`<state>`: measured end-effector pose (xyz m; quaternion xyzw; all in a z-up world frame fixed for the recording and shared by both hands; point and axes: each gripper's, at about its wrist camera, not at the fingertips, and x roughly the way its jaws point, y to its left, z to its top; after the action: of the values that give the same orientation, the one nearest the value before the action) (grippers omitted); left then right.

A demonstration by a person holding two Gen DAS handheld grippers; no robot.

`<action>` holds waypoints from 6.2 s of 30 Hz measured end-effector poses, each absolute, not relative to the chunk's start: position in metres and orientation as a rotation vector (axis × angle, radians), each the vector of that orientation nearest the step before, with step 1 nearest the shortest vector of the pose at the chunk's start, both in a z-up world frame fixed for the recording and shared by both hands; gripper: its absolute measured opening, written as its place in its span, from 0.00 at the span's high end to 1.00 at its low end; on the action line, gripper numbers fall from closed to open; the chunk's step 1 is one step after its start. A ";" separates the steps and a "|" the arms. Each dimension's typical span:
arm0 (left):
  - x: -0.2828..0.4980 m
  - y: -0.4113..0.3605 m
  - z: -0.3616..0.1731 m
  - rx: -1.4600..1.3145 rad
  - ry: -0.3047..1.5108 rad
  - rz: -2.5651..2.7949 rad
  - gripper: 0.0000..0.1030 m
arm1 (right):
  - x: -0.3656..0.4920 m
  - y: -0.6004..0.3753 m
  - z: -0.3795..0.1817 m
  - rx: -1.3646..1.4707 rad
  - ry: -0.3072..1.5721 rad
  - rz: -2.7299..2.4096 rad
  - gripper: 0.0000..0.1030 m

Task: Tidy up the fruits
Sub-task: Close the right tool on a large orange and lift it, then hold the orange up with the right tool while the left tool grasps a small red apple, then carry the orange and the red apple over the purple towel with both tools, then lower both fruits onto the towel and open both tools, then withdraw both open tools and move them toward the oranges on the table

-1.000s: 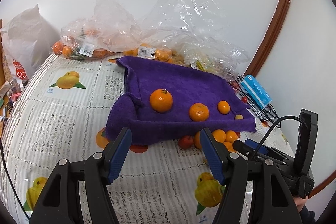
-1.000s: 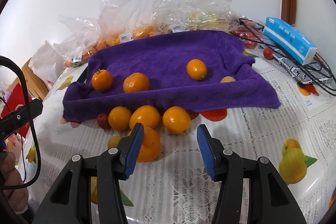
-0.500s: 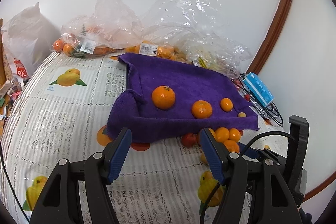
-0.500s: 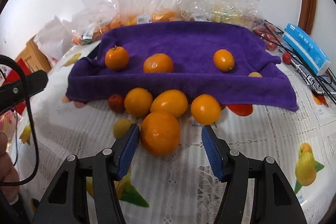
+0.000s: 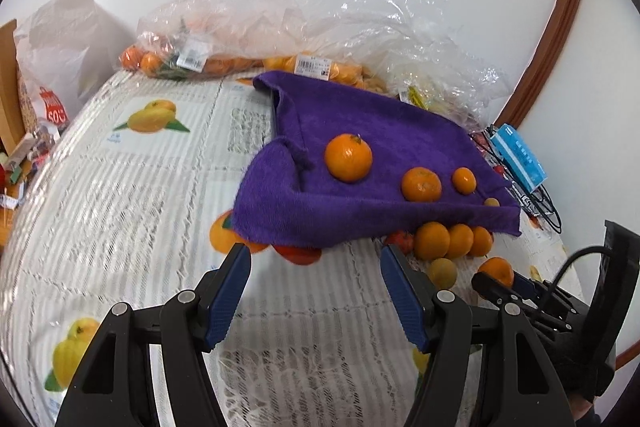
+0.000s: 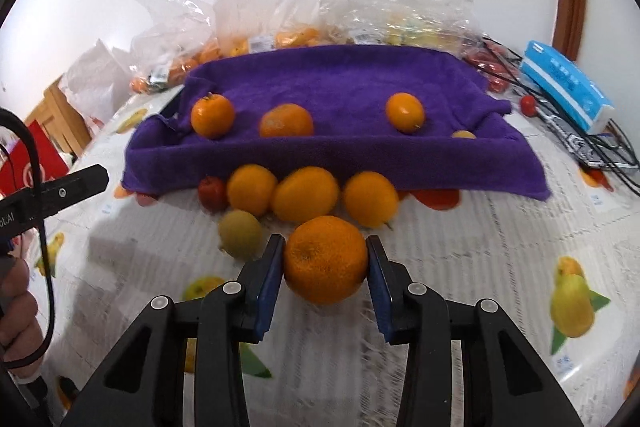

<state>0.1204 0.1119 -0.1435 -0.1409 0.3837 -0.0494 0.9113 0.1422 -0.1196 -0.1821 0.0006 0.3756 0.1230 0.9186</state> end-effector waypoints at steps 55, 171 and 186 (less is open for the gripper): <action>0.164 0.016 -0.172 -0.145 0.837 -0.030 0.77 | 0.143 -0.223 -0.197 0.088 0.799 0.243 0.61; 0.229 0.026 -0.151 -0.187 0.720 -0.101 0.57 | 0.269 -0.182 -0.153 0.021 0.713 0.307 0.46; 0.218 0.026 -0.139 -0.173 0.640 -0.071 0.52 | 0.246 -0.180 -0.127 0.040 0.615 0.311 0.28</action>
<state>0.2176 0.0257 -0.1390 -0.0847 0.3140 -0.0351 0.9450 0.2461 -0.1795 -0.1268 0.0197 0.3013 0.1522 0.9411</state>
